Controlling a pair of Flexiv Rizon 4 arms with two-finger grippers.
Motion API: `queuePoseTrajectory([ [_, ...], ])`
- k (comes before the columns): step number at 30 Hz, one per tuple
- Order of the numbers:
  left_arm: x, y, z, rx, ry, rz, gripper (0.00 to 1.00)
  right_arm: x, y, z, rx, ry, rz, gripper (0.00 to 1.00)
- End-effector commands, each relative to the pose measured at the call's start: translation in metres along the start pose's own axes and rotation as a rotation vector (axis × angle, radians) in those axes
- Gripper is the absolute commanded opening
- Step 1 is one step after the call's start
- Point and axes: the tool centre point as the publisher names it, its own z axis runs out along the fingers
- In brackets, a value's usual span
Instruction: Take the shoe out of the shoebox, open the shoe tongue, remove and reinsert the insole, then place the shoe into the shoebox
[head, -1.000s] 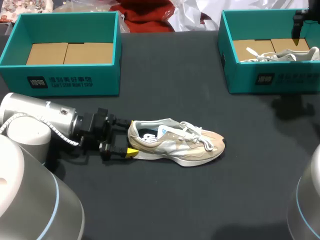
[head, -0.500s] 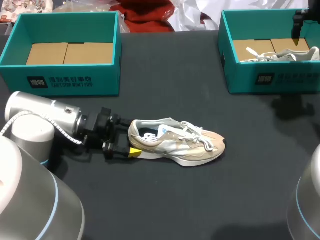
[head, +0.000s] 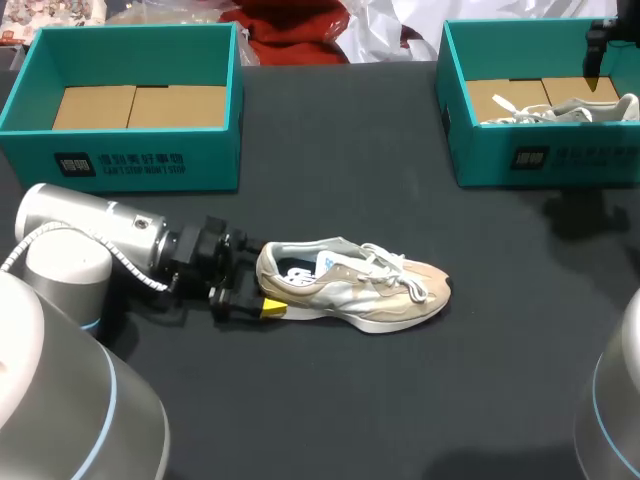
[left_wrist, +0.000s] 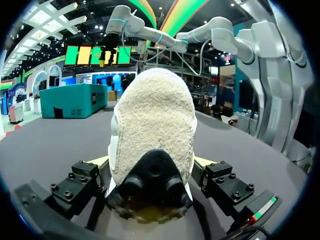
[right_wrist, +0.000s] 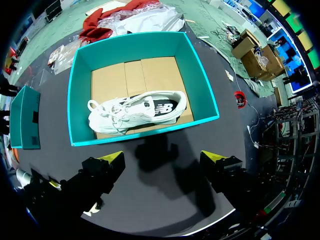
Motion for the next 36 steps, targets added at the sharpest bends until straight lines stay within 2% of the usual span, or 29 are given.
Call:
queuePoseTrajectory([
  [1,-0.0022,0.0008,0.0116,0.002,-0.009,0.000,1.00,-0.0003,-0.0006,0.0003,-0.001,0.001,0.000,1.00],
  [14,-0.0039,-0.0007,0.0175,0.023,-0.021,-0.015,1.00,-0.0003,-0.0006,0.0003,-0.001,0.001,0.000,1.00],
  [15,-0.0036,-0.0006,0.0177,0.023,-0.022,-0.014,0.90,-0.0003,-0.0006,0.0003,-0.001,0.001,0.000,1.00],
  [16,-0.0034,-0.0006,0.0177,0.023,-0.025,-0.015,0.59,-0.0003,-0.0006,0.0003,-0.001,0.001,0.000,1.00],
  [18,-0.0028,-0.0002,0.0179,0.023,-0.028,-0.016,0.06,-0.0003,-0.0006,0.0003,-0.001,0.001,0.000,1.00],
  [19,-0.0025,0.0000,0.0178,0.023,-0.029,-0.016,0.00,-0.0003,-0.0006,0.0003,-0.001,0.001,0.000,1.00],
  [36,-0.0005,0.0035,0.0156,0.021,-0.042,-0.027,0.00,-0.0003,-0.0006,0.0003,-0.001,0.001,0.000,1.00],
])
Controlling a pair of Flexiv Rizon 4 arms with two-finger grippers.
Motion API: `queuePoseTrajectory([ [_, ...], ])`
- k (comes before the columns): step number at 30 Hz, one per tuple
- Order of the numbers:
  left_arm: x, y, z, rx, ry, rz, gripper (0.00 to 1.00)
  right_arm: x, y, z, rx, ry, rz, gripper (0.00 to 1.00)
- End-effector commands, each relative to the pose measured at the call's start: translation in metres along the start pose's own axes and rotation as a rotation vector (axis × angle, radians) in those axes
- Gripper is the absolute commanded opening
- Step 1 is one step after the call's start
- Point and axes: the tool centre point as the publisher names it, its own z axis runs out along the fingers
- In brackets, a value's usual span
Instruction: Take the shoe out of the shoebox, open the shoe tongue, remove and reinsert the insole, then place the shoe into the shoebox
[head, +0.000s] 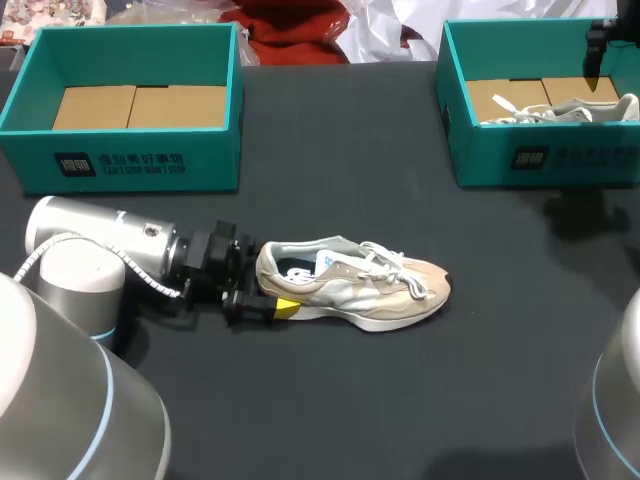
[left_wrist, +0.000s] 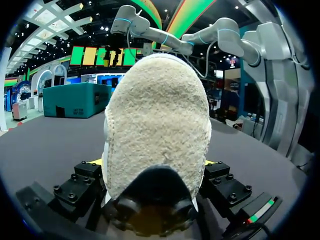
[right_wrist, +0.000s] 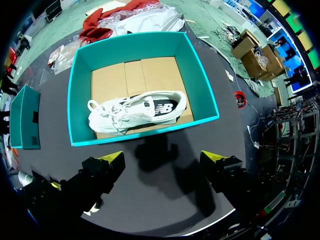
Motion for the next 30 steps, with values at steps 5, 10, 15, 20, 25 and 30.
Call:
queuePoseTrajectory([
  [5,0.002,0.004,0.000,0.000,-0.003,-0.001,0.00,0.000,-0.001,0.000,-0.001,0.001,0.000,1.00],
  [10,0.002,0.004,0.000,0.000,-0.003,-0.001,0.00,0.000,-0.001,0.000,-0.001,0.001,0.000,1.00],
  [15,0.002,0.004,0.000,0.000,-0.003,-0.001,0.00,0.000,-0.001,0.000,-0.001,0.001,0.000,1.00],
  [20,0.002,0.004,0.000,0.000,-0.003,-0.001,0.00,0.032,-0.019,-0.023,0.027,-0.007,0.014,1.00],
  [25,0.002,0.004,0.000,0.000,-0.003,-0.001,0.00,0.063,-0.054,-0.044,0.014,-0.009,0.017,1.00],
  [30,0.002,0.004,0.000,0.000,-0.003,-0.001,0.00,0.098,-0.088,-0.059,0.012,-0.013,0.026,1.00],
])
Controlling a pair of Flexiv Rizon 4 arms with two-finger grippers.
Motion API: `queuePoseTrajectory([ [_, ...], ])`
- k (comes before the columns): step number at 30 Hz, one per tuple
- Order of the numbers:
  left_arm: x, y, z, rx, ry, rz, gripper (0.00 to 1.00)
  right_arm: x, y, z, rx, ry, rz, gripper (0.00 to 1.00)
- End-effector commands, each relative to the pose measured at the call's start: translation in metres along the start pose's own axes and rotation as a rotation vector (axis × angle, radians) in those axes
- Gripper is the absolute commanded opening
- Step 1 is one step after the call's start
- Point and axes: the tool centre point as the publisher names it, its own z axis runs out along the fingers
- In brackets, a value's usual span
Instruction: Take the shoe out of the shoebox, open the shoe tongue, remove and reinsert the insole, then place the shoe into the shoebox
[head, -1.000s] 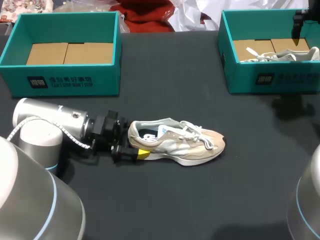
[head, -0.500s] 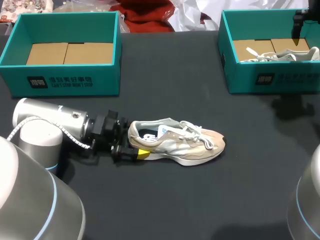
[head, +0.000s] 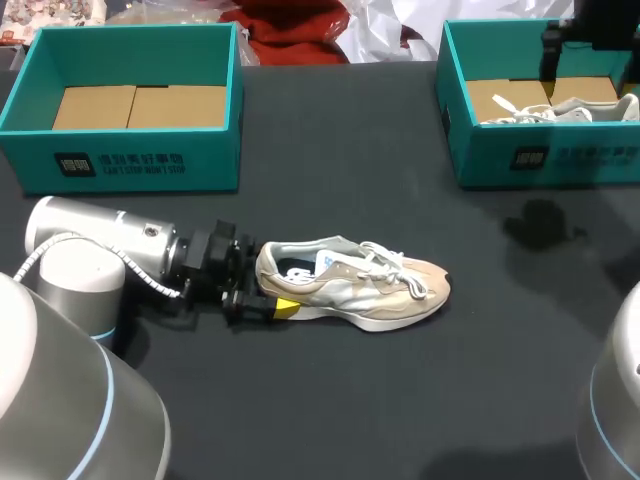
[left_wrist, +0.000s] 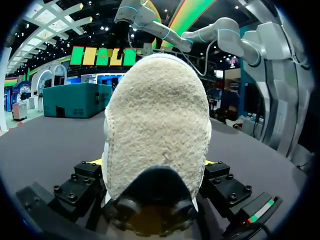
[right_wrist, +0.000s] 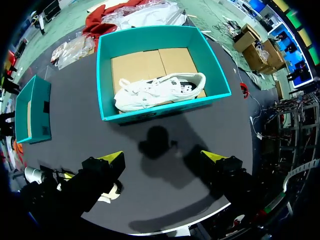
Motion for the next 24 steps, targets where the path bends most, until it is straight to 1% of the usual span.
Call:
queuePoseTrajectory([
  [1,0.002,0.004,0.000,0.000,-0.003,0.000,0.00,0.027,-0.036,-0.011,-0.035,-0.031,0.005,1.00],
  [8,0.002,0.004,0.000,0.000,-0.003,0.000,0.00,0.081,-0.089,-0.023,-0.027,-0.036,0.016,1.00],
  [12,0.002,0.004,0.000,0.000,-0.003,0.000,0.00,0.112,-0.114,-0.033,-0.037,-0.054,0.014,1.00],
  [16,0.002,0.004,0.000,0.000,-0.003,0.000,0.00,0.141,-0.131,-0.039,-0.048,-0.065,0.000,1.00],
  [17,0.002,0.004,0.000,0.000,-0.003,0.000,0.00,0.146,-0.137,-0.041,-0.050,-0.064,-0.006,1.00],
  [20,0.002,0.004,0.000,0.000,-0.003,0.000,0.00,0.163,-0.149,-0.045,-0.049,-0.063,-0.024,1.00],
  [22,0.002,0.004,0.000,0.000,-0.003,0.000,0.00,0.170,-0.151,-0.045,-0.042,-0.044,-0.030,1.00],
  [24,0.002,0.004,0.000,0.000,-0.003,0.000,0.00,0.171,-0.151,-0.044,-0.038,-0.031,-0.037,1.00],
])
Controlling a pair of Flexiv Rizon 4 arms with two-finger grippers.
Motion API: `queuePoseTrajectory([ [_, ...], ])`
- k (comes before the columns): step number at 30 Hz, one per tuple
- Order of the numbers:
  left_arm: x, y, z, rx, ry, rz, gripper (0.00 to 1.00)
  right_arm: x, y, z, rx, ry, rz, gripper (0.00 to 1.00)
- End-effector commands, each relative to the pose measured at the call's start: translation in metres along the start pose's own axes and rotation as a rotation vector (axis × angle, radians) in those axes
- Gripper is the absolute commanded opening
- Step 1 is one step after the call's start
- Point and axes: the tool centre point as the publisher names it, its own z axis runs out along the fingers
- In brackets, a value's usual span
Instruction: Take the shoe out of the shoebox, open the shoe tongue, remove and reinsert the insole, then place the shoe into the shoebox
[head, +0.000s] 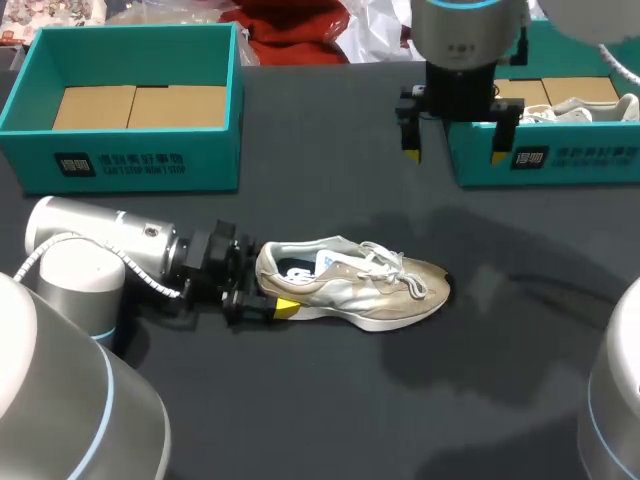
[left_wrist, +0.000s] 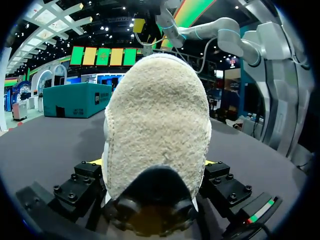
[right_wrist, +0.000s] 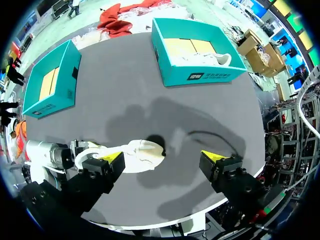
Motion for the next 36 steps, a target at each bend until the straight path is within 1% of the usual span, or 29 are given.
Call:
queuePoseTrajectory([
  [1,0.001,0.004,0.000,0.000,-0.003,-0.001,0.00,0.012,0.002,0.002,0.009,-0.040,-0.004,1.00],
  [14,0.001,0.004,0.000,0.000,-0.003,-0.001,0.00,0.012,0.002,0.002,0.009,-0.040,-0.004,1.00],
  [15,0.001,0.004,0.000,0.000,-0.003,-0.001,0.00,0.012,0.004,0.002,0.001,-0.018,0.037,1.00],
  [16,0.001,0.004,0.000,0.000,-0.003,-0.001,0.00,0.014,0.004,0.004,0.013,-0.008,0.053,1.00],
  [17,0.001,0.004,0.000,0.000,-0.003,-0.001,0.00,0.019,0.001,0.007,0.029,-0.033,0.061,1.00],
  [18,0.001,0.004,0.000,0.000,-0.003,-0.001,0.00,0.023,0.000,0.010,0.027,-0.049,0.066,1.00],
  [20,0.001,0.004,0.000,0.000,-0.003,-0.001,0.00,0.031,-0.007,0.016,0.036,-0.005,0.074,1.00],
  [22,0.001,0.004,0.000,0.000,-0.003,-0.001,0.00,0.044,-0.016,0.019,0.036,0.007,0.071,1.00],
  [26,0.001,0.004,0.000,0.000,-0.003,-0.001,0.00,0.069,-0.037,0.021,0.030,-0.003,0.069,1.00],
  [27,0.001,0.004,0.000,0.000,-0.003,-0.001,0.00,0.073,-0.041,0.021,0.025,0.012,0.067,1.00],
  [30,0.001,0.004,0.000,0.000,-0.003,-0.001,0.00,0.092,-0.054,0.023,0.036,-0.002,0.070,1.00],
  [34,0.001,0.004,0.000,0.000,-0.003,-0.001,0.00,0.118,-0.066,0.031,0.057,0.015,0.055,1.00],
  [35,0.001,0.004,0.000,0.000,-0.003,-0.001,0.00,0.119,-0.066,0.032,0.065,0.025,0.050,1.00],
  [36,0.001,0.004,0.000,0.000,-0.003,-0.001,0.00,0.116,-0.064,0.034,0.069,0.022,0.051,1.00],
])
